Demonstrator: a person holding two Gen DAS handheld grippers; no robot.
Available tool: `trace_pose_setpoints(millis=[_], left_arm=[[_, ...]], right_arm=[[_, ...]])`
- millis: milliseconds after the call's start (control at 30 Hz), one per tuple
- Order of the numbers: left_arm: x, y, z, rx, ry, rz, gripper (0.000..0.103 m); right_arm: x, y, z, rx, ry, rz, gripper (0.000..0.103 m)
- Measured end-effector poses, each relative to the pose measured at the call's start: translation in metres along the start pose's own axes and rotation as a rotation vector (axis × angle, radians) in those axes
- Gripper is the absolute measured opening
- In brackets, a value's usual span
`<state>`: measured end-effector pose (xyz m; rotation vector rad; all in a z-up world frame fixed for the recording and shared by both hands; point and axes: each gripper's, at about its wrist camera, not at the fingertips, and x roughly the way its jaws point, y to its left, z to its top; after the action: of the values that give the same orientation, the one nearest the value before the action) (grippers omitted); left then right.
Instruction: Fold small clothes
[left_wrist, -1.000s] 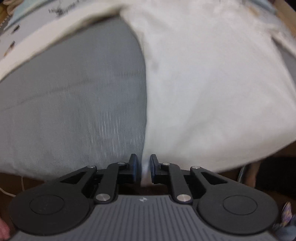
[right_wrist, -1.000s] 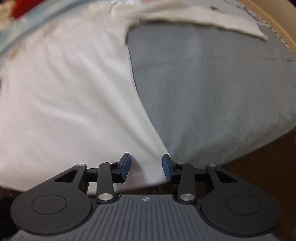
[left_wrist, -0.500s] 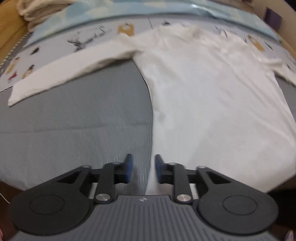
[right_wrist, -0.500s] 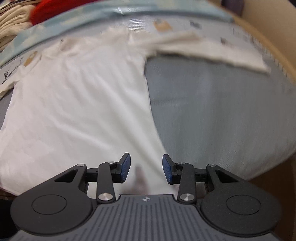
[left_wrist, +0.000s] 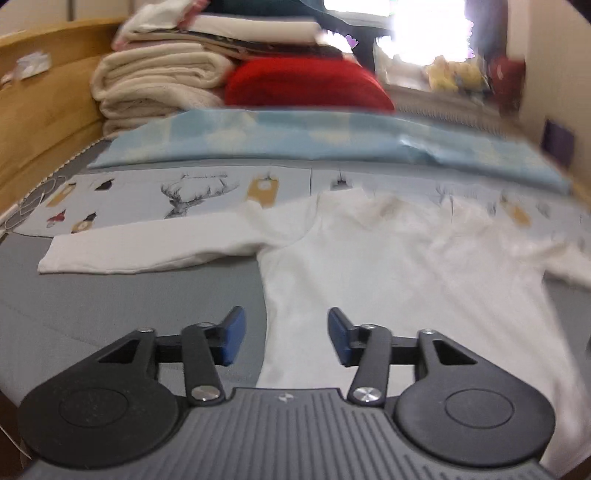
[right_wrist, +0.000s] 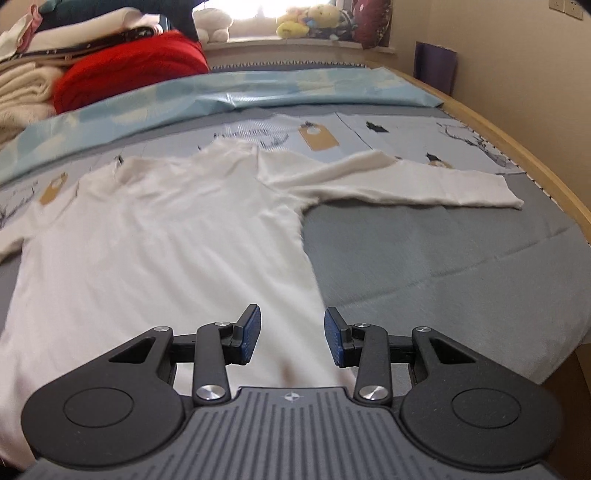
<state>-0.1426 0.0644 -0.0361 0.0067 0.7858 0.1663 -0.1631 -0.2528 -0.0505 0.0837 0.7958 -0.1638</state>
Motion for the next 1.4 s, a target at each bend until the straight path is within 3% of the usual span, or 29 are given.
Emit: trace_pose_setpoints(millis=[67,200,333,567,700,800,867,967,1133,1267,1400], left_arm=[[0.006,0.004,0.005,-0.047,0.008,-0.068,0.057],[0.012,0.004,0.021,-0.018,-0.047,-0.015,0.059],[0.018,0.004,0.032,-0.017,-0.063,-0.025,0.063],[0.019,0.02,0.044,-0.069,-0.072,-0.049,0.063],[0.025,0.03,0.05,-0.06,-0.068,-0.014,0.063],[0.033,0.043,0.057,-0.087,-0.053,0.023,0.061],[0.036,0.048,0.064,-0.09,-0.064,0.057,0.057],[0.042,0.056,0.083,-0.128,-0.066,0.043,0.05],[0.068,0.056,0.128,-0.128,-0.093,0.045,0.035],[0.088,0.066,0.16,-0.098,-0.192,0.038,0.035],[0.115,0.087,0.156,-0.113,-0.183,0.098,0.035]], right_arm=[[0.0,0.008,0.005,-0.011,-0.015,0.009,0.04],[0.007,0.022,0.018,-0.02,-0.009,0.043,0.04],[0.015,0.036,0.043,-0.015,-0.015,0.086,0.04],[0.032,0.068,0.081,-0.193,-0.073,0.135,0.045],[0.052,0.065,0.066,-0.107,-0.051,0.133,0.046],[0.07,0.07,0.051,-0.136,0.036,0.08,0.045],[0.069,0.073,0.052,-0.145,0.0,0.106,0.045],[0.068,0.078,0.055,-0.179,-0.021,0.108,0.045],[0.069,0.076,0.059,-0.108,-0.008,0.144,0.045],[0.069,0.079,0.058,-0.124,-0.01,0.145,0.045],[0.071,0.078,0.057,-0.153,-0.015,0.142,0.045]])
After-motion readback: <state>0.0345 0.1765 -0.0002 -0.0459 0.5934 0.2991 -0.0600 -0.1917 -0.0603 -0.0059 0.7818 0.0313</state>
